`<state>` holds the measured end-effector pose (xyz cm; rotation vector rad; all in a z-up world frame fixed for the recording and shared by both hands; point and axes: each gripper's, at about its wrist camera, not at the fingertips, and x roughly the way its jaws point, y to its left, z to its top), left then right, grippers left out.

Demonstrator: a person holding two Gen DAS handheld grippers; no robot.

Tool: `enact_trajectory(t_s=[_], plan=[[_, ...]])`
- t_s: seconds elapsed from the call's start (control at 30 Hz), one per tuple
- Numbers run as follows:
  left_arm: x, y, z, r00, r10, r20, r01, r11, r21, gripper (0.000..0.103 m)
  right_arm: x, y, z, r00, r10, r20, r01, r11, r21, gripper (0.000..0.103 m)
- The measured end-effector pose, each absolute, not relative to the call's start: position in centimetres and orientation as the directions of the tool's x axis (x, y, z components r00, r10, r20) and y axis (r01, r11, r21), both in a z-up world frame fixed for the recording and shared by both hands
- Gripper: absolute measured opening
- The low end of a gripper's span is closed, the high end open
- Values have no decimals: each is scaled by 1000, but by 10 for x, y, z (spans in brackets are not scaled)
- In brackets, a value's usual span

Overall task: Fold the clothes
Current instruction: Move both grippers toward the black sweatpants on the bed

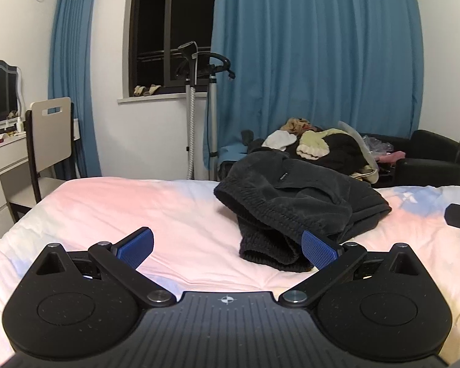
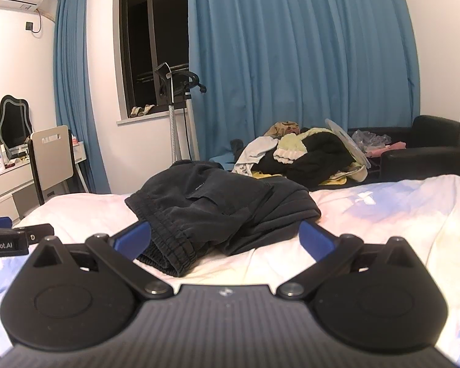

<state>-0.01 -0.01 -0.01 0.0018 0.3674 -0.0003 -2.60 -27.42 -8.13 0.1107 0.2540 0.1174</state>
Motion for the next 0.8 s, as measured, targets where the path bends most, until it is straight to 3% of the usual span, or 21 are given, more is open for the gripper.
enact_trajectory(t_s=[0.8], plan=[[-3, -11, -3, 935, -7, -354, 23, 999, 42, 103, -21, -277, -90, 959, 112, -260, -78, 987, 139, 103]])
